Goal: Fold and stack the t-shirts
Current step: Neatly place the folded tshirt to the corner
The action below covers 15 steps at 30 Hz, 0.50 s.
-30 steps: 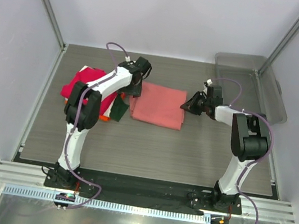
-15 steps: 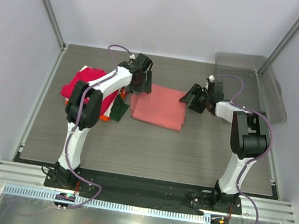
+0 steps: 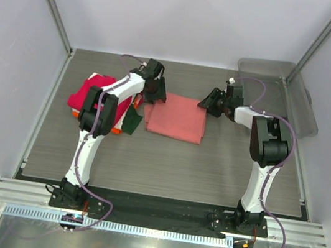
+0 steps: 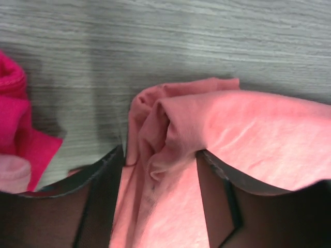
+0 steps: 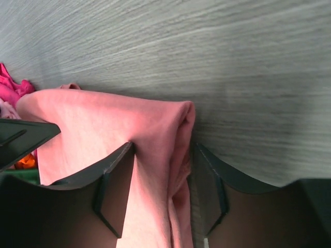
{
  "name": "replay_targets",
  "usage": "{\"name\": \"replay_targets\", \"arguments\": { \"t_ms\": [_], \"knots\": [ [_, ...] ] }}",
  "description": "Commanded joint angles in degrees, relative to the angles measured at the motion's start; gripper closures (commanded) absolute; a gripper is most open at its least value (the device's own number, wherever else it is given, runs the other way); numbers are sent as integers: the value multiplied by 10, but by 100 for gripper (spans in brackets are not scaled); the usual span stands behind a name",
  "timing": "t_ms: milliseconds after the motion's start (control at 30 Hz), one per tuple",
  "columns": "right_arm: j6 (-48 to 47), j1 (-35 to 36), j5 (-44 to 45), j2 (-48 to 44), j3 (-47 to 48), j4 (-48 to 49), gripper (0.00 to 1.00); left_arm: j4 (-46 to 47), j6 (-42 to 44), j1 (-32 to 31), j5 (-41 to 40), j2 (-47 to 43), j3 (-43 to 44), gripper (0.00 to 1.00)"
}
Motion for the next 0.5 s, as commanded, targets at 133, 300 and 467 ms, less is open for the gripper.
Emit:
{"name": "replay_targets", "arguments": {
  "t_ms": [133, 300, 467],
  "knots": [
    [5, 17, 17, 36, 26, -14, 52, 80, -37, 8, 79, 19, -20, 48],
    [11, 29, 21, 45, 46, -19, 67, 108, -66, 5, 72, 28, -39, 74],
    [2, 44, 30, 28, 68, -34, 94, 129, -58, -11, 20, 9, -49, 96]
  ]
}}
